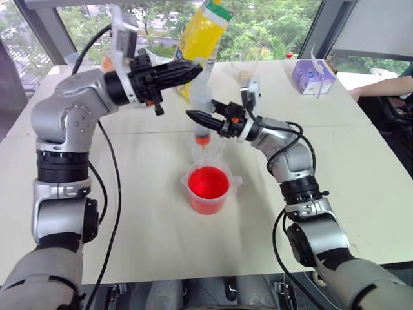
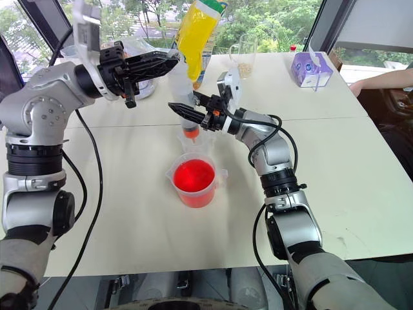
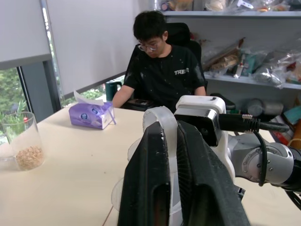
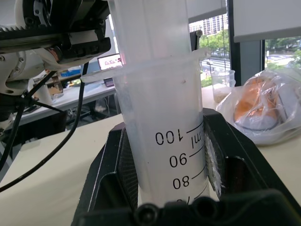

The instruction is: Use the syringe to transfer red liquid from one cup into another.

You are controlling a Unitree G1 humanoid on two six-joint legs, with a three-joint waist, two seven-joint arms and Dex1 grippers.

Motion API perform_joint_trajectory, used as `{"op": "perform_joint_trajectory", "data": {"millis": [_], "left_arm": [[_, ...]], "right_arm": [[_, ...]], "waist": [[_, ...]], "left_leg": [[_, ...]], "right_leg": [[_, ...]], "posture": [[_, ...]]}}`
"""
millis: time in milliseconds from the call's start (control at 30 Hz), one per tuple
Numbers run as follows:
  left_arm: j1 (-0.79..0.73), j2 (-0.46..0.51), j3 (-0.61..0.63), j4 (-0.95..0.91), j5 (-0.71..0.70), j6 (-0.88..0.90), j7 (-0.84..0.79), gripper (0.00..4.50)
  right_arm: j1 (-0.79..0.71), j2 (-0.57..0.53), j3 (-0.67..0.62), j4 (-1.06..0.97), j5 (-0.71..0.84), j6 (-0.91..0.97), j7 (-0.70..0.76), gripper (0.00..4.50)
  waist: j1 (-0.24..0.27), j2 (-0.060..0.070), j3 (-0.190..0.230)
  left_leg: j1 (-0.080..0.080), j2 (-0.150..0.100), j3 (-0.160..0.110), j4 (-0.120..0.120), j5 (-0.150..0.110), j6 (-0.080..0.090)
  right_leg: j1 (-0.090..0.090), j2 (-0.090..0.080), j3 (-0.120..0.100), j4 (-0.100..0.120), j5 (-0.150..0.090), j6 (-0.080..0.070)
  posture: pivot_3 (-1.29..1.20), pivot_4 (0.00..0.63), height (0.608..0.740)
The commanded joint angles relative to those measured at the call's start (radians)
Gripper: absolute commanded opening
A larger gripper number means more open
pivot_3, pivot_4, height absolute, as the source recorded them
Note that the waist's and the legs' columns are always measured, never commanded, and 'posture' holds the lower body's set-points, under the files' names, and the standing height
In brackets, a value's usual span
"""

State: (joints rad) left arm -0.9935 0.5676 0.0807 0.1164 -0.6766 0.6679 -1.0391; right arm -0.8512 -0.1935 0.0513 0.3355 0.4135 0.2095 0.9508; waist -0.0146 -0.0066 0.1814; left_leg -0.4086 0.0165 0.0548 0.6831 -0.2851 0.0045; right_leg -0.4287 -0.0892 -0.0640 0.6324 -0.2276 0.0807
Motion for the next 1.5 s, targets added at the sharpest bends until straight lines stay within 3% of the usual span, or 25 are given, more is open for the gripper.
{"op": "perform_joint_trajectory", "data": {"millis": [33,800,1500], "left_arm": [[-0.011,-0.003,-0.009,-0.027,0.009,-0.01,-0.012,0.05],[0.076,-0.01,-0.081,0.03,0.115,-0.083,-0.08,0.05],[0.102,-0.006,-0.095,0.041,0.125,-0.099,-0.075,0.05]], "right_arm": [[-0.018,0.008,-0.012,-0.035,0.009,-0.006,-0.001,1.49],[-0.055,-0.021,-0.054,-0.089,0.033,0.025,-0.008,1.49],[-0.093,-0.032,-0.074,-0.069,0.039,0.023,-0.011,1.49]], "waist": [[0.0,0.0,0.0],[0.0,0.0,0.0],[0.0,0.0,0.0]], "left_leg": [[0.0,0.0,0.0,0.0,0.0,0.0],[0.0,0.0,0.0,0.0,0.0,0.0],[0.0,0.0,0.0,0.0,0.0,0.0]], "right_leg": [[0.0,0.0,0.0,0.0,0.0,0.0],[0.0,0.0,0.0,0.0,0.0,0.0],[0.0,0.0,0.0,0.0,0.0,0.0]], "posture": [[0.0,0.15,0.74],[0.0,0.15,0.74],[0.0,0.15,0.74]]}}
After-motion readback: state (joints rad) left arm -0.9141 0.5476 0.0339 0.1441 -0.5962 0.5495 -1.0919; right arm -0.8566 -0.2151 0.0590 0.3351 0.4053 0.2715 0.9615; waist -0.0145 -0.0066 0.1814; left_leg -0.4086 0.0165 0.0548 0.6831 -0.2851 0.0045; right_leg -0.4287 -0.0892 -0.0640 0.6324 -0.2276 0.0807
